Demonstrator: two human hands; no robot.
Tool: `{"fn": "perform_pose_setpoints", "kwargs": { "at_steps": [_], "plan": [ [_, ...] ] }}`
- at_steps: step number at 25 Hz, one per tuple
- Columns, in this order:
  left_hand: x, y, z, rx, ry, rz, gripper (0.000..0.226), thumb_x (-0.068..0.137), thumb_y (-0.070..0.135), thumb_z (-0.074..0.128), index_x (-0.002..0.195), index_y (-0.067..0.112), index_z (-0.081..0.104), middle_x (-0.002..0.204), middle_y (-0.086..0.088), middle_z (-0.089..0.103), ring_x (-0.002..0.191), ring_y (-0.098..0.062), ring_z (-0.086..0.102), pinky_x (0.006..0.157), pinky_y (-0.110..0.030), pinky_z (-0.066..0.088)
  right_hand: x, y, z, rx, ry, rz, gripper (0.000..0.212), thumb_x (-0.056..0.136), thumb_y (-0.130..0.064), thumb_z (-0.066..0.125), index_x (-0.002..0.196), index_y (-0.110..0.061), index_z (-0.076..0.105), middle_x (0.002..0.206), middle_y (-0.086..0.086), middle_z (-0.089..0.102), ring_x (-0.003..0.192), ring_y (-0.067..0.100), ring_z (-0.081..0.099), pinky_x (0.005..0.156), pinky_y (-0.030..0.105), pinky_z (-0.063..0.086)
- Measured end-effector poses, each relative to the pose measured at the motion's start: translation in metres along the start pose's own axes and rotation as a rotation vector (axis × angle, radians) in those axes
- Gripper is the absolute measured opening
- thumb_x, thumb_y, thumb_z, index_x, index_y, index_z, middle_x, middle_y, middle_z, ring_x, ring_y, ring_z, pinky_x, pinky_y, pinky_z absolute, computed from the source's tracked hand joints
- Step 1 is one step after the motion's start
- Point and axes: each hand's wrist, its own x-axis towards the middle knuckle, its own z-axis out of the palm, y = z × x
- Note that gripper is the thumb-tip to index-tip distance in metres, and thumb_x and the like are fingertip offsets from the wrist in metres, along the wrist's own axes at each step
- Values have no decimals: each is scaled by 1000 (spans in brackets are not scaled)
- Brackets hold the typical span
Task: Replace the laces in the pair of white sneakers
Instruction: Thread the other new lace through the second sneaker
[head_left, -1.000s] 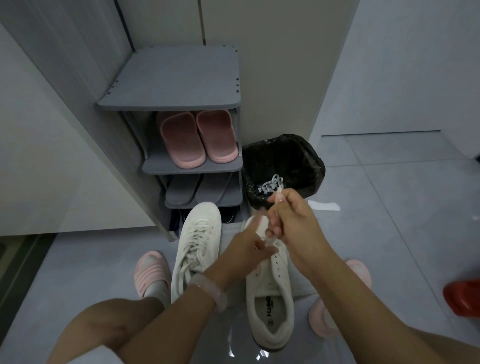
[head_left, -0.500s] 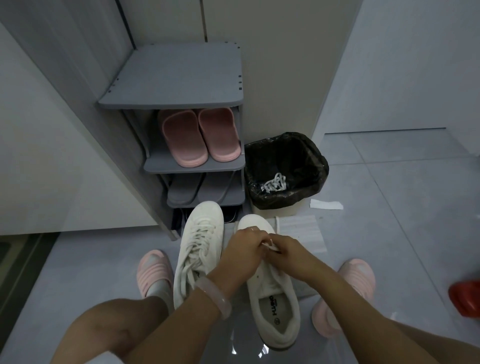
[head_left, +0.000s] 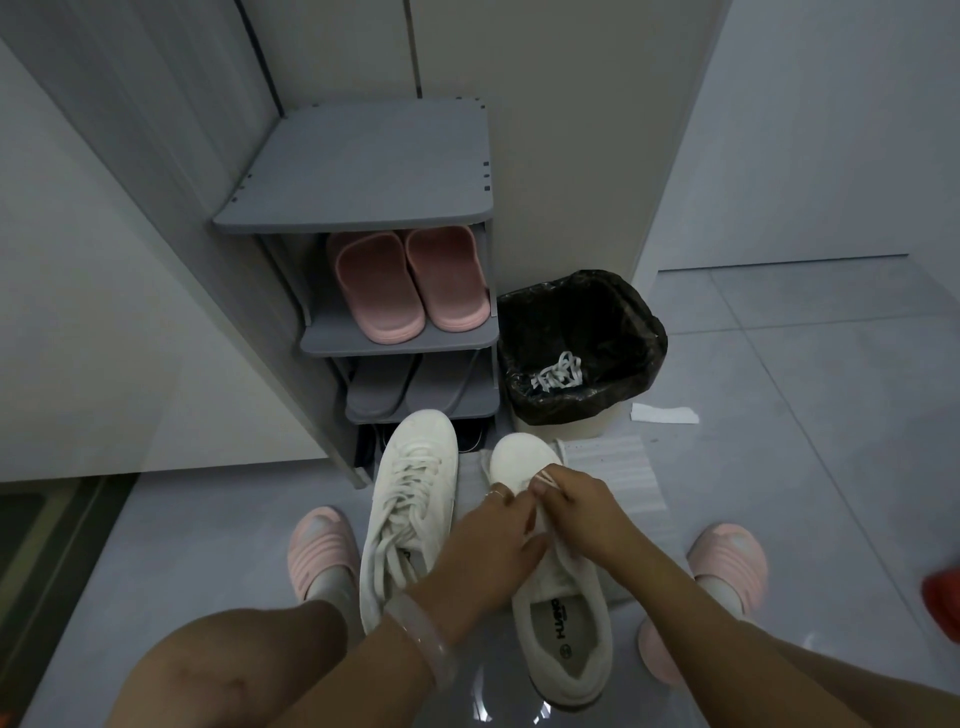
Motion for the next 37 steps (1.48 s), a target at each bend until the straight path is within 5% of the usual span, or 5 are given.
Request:
{"fn": "perform_pose_setpoints", "kwargs": {
  "at_steps": [6,19,27,33,37],
  "plan": [
    [2,-2,17,96,-14,379,51,83,34,25,123,22,54,140,-5,41,101,-26,54,74,-38,52,2,7,-13,-18,55,103,27,95,-12,44,74,-11,60,69,-4,55,67,12,49,57,8,38],
    [-4,-13,26,-24,-108,223,71,78,59,16,130,28,52,144,17,40,119,-17,44,98,-25,35,-12,-91,-92,245,653,-269,25,99,-15,40,80,-18,56,58,-7,45,51,2,41,51,13,35],
    [22,5,-13,-585,257,-86,43,85,23,65,119,28,40,71,3,58,66,-8,55,69,-18,45,-26,-91,-90,305,10,-142,28,98,-12,40,79,-9,59,55,-7,46,49,-1,41,53,14,36],
    [36,16,-25,-452,-153,29,14,89,19,59,92,9,68,62,9,54,58,-4,50,62,-18,42,-35,-89,-111,693,79,-57,18,93,-23,48,91,-18,65,56,-9,46,48,2,41,50,13,37],
    [39,3,-49,-364,104,-33,16,88,16,59,87,2,67,60,9,53,55,-2,48,61,-19,39,-29,-67,-132,-258,487,224,43,92,-34,52,134,-29,43,85,-3,59,86,19,57,73,29,41]
  ]
}}
